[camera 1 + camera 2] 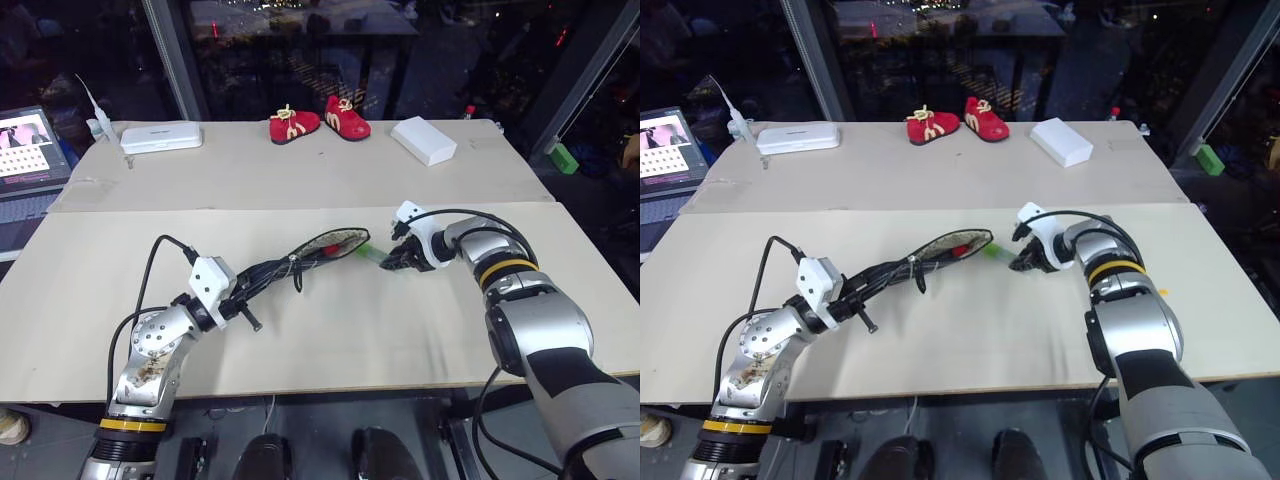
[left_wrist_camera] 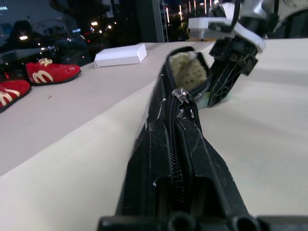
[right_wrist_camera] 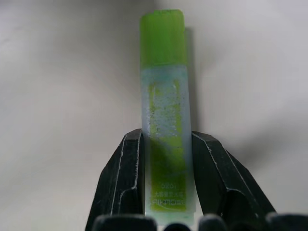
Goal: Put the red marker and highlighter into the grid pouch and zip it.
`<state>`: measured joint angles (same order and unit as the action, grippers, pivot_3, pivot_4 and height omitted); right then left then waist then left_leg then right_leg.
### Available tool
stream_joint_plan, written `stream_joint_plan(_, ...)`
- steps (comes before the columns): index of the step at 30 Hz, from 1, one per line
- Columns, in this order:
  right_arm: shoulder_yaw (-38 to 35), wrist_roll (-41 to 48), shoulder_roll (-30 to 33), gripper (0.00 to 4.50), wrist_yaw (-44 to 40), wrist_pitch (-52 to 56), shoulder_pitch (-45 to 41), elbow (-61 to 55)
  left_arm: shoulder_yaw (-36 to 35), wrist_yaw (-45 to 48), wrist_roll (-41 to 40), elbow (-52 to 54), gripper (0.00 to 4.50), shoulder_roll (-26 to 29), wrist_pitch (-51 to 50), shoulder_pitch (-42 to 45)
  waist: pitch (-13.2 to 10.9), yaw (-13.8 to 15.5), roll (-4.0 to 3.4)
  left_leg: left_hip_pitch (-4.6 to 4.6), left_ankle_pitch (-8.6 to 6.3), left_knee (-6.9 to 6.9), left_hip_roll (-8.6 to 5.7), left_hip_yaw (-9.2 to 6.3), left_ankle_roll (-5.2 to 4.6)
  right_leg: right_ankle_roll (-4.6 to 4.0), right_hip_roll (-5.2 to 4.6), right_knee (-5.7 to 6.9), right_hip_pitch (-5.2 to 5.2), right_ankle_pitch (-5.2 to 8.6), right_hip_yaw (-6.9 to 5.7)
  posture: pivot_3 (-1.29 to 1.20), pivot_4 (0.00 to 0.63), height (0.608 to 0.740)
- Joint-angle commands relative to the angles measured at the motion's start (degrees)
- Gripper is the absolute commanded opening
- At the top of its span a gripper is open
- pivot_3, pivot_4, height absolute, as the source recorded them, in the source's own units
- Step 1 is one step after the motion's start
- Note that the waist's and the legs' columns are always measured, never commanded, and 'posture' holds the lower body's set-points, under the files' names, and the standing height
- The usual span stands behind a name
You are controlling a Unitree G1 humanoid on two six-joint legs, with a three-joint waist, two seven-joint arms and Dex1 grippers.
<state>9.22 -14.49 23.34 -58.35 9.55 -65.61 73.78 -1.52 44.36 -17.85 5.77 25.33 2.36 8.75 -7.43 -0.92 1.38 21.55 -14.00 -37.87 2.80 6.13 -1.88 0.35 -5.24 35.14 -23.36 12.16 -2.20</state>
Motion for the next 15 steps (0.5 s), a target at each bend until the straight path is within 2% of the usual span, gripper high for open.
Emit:
stream_joint_plan(1,-0.68,-0.22,3.65,1.01,3.8,-1.05,2.67,1.15,-0.16,-0.47,-0.12,1.09,0.0,-0.39,0.67,1.05,0.0,0.23,-0.01,-0.18,-0.01,0.0,-0.01,-0.02,0.0,-0.07,-0.04,-0.06,0.2,0.05,-0.02,0.0,0.15,0.74)
stream_joint_plan(3,-2.52,1.37,4.9,1.01,5.27,-2.21,2.52,-0.22,-0.18,-0.55,-0.09,1.03,0.0,-0.57,0.82,0.96,-0.02,0.44,-0.02,-0.21,-0.2,0.0,-0.04,-0.28,0.26,-0.2,-0.15,-0.1,0.24,0.15,-0.01,0.0,0.15,0.74)
stream_joint_plan(5,-5.79,4.82,6.1,1.01,5.55,-2.38,2.26,-2.34,-0.19,-0.63,-0.07,1.12,0.0,-0.75,0.99,0.59,-0.03,0.5,-0.05,-0.05,-0.12,0.0,-0.09,-0.34,0.11,0.03,-0.17,-0.1,0.15,0.02,0.0,0.0,0.15,0.74)
stream_joint_plan(10,-14.95,15.8,8.96,1.01,1.04,-3.8,5.07,-15.1,0.06,-0.49,0.16,1.08,0.0,-1.14,1.45,-0.36,-0.27,0.12,-0.43,1.14,0.04,0.0,-0.07,-0.36,-0.03,0.21,-0.04,0.04,-1.05,-0.13,0.03,0.0,0.15,0.74)
stream_joint_plan(13,-16.73,22.44,10.52,1.01,-6.24,1.52,11.72,-30.96,0.26,-0.26,0.17,0.73,0.0,-1.23,1.53,-0.26,-0.33,-0.07,-0.52,1.28,0.06,0.06,0.03,-0.31,0.02,0.21,0.18,0.05,-1.15,-0.13,-0.03,0.0,0.15,0.74)
stream_joint_plan(15,-14.59,28.46,14.6,1.01,-14.33,9.13,22.31,-52.23,0.62,0.05,0.15,0.0,0.0,-1.45,1.66,0.35,-0.33,0.27,-0.53,1.31,0.04,0.07,0.08,-0.32,-0.01,0.22,0.18,-0.03,-1.15,-0.12,-0.13,0.0,0.15,0.74)
